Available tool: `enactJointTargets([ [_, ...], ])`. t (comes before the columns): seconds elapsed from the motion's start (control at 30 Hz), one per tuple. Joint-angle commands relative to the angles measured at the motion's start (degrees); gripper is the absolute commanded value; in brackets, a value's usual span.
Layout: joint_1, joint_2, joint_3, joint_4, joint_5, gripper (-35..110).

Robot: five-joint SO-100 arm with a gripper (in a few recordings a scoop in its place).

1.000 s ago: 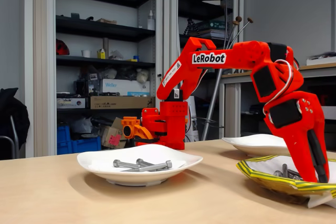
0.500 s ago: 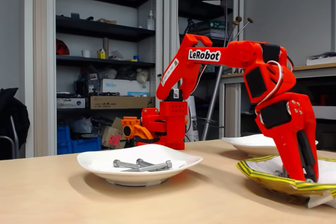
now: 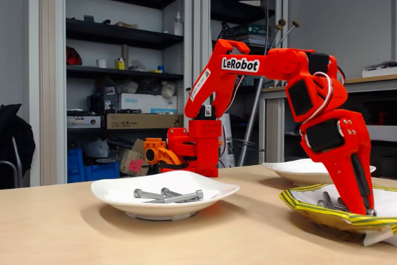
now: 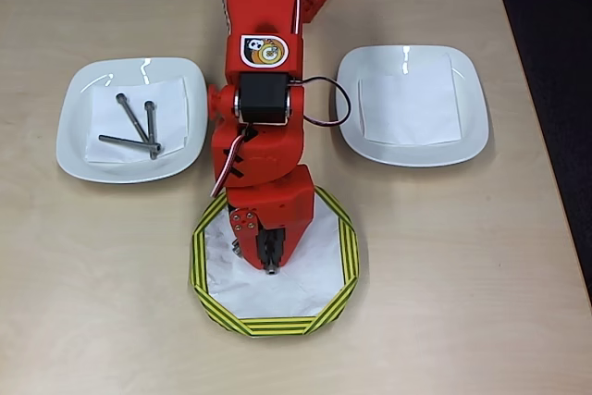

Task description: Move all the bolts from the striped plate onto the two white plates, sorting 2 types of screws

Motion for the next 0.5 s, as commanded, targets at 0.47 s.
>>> enactJointTargets([
  [0.47,-7.38,25.75,10.63,12.22,-0.18,0],
])
